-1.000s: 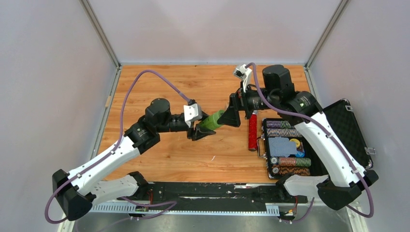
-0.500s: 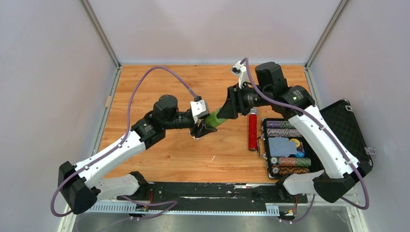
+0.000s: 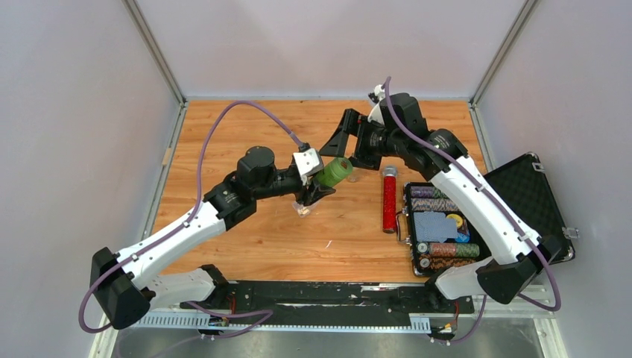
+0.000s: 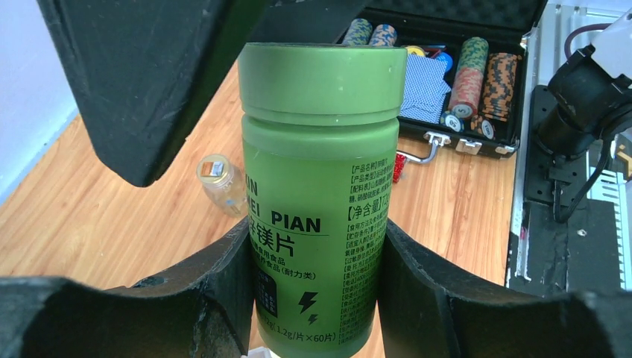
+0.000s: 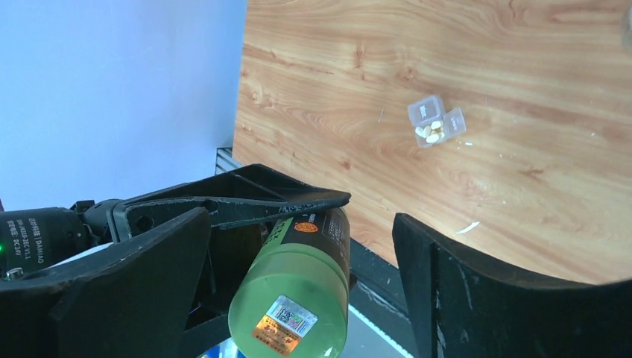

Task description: Sort the pills into containers

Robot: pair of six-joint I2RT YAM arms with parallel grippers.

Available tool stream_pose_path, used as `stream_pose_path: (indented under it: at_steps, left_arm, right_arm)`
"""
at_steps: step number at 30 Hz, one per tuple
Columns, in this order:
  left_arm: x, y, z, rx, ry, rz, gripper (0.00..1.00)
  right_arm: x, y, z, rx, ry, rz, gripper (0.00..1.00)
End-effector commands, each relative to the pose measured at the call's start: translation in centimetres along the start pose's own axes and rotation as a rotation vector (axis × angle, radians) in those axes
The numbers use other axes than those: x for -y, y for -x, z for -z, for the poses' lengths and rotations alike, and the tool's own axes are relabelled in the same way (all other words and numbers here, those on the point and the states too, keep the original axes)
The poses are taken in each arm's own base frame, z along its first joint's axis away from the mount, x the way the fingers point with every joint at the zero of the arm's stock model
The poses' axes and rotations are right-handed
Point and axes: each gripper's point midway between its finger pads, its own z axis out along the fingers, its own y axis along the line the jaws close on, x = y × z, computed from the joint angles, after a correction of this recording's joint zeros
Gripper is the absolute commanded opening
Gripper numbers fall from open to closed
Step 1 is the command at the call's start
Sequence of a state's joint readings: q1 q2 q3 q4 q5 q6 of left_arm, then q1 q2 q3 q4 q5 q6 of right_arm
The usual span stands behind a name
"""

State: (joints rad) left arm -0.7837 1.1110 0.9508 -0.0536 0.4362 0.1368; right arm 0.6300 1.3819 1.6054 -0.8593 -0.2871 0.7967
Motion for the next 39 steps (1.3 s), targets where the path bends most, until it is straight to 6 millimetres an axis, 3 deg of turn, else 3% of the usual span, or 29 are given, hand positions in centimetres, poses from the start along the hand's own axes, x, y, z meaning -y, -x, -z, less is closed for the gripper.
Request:
stream_pose_path:
  at_steps: [1, 4, 9, 16, 20, 22, 27, 31, 37, 39]
  left_arm:
    - [0.1, 3.4, 0.2, 0.099, -0.011, -0.036, 0.0]
    - [0.5, 3.1, 0.2, 0.081, -0.035, -0.025, 0.0]
    - [2.0, 3.2, 0.5, 0.077, -0.116, -0.026, 0.0]
    - [4.0, 3.6, 0.9, 0.082, -0.235, -0.044, 0.0]
    - [4.9, 3.6, 1.1, 0.083, -0.289, -0.043, 0.0]
    - [5.1, 3.7, 1.1, 0.086, -0.301, -0.04, 0.0]
    - [4.9, 3.8, 1.1, 0.086, -0.289, -0.04, 0.0]
    - [4.2, 3.8, 0.9, 0.086, -0.252, -0.04, 0.0]
    - [2.7, 3.0, 0.2, 0.065, -0.173, -0.034, 0.0]
    - [2.5, 2.6, 0.0, 0.053, -0.162, -0.032, 0.0]
  right_arm:
    - [-2.3, 2.8, 2.7, 0.136, 0.109, 0.21, 0.95]
    - [-2.7, 1.7, 4.6, 0.121, 0.222, 0.418, 0.95]
    - [-3.5, -2.2, 7.3, 0.051, 0.409, 0.728, 0.97]
    - [-1.5, -2.6, 6.0, -0.03, 0.344, 0.808, 0.96]
    - [-2.1, -3.2, 5.8, -0.076, 0.386, 0.798, 0.89]
    - [-2.0, -3.4, 5.4, -0.093, 0.378, 0.79, 0.81]
    - [-2.0, -2.9, 4.7, -0.102, 0.327, 0.663, 0.48]
    - [-2.7, -4.1, 3.3, -0.146, 0.277, 0.499, 0.29]
    - [0.9, -3.7, -0.3, -0.083, -0.042, -0.01, 0.16]
    - [1.7, -3.1, -0.5, -0.027, -0.095, -0.123, 0.29]
